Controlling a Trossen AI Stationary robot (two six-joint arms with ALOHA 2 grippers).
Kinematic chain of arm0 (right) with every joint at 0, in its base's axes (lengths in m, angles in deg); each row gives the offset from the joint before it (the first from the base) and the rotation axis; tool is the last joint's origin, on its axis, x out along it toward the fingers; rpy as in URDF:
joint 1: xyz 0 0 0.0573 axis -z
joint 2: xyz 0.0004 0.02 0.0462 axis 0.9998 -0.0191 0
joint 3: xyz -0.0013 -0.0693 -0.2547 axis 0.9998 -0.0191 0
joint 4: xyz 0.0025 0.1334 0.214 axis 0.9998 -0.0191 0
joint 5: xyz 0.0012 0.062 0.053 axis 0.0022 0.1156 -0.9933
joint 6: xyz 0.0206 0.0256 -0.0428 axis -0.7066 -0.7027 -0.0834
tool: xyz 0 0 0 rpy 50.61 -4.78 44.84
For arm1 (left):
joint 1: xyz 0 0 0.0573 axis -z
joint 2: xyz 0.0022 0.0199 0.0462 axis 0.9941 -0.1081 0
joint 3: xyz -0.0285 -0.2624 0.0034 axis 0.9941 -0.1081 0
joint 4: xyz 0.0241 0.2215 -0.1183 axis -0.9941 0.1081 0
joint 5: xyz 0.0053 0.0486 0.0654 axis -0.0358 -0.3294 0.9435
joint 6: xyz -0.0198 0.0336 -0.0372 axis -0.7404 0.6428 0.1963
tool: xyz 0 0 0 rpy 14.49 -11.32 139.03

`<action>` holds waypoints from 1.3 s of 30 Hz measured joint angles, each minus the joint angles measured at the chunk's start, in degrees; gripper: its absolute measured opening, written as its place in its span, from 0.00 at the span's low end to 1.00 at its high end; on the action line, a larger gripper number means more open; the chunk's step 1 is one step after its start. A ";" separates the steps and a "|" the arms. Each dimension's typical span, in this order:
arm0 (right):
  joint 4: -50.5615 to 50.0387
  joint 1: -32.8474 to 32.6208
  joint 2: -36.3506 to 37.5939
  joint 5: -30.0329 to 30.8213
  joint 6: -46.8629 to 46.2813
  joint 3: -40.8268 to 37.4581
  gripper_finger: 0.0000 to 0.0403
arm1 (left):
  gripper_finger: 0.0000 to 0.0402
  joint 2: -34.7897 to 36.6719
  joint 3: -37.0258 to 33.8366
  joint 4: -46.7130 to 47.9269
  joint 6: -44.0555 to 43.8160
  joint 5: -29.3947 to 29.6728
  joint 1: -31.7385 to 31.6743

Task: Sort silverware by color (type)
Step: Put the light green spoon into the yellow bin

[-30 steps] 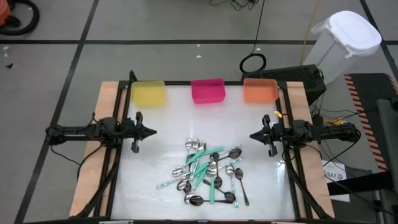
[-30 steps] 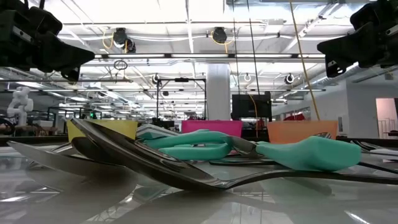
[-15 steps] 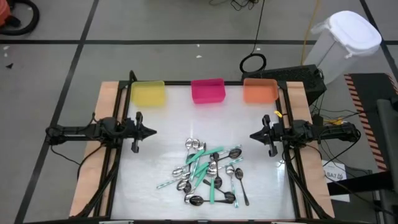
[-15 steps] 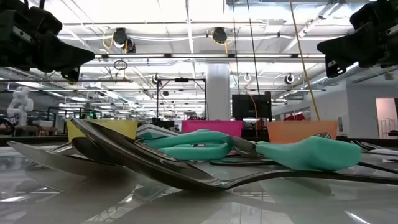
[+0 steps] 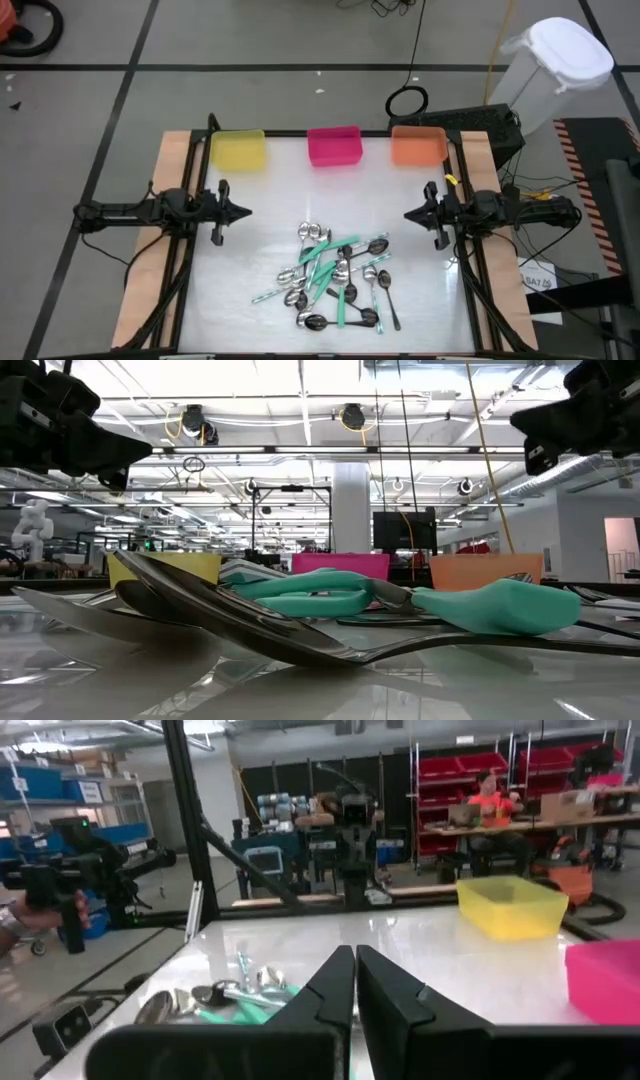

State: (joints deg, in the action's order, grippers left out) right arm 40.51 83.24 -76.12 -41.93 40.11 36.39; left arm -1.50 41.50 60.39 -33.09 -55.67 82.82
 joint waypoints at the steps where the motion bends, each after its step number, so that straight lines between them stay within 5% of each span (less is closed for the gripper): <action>1: -0.24 -0.01 -0.36 0.52 0.33 0.58 0.03 | 0.00 0.01 -0.02 0.00 0.00 0.00 -0.02; 23: -14.27 0.01 -22.15 1.46 0.49 28.63 0.03 | 0.00 0.00 -0.02 -0.35 0.02 0.06 -0.02; 39: -16.65 -0.05 -34.47 1.24 -2.47 29.50 0.03 | 0.00 0.00 -0.02 -0.36 -3.92 0.06 -0.01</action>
State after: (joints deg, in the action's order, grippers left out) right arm 23.85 83.19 -110.59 -40.69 37.65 65.89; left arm -1.50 41.48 60.03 -37.01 -55.61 82.81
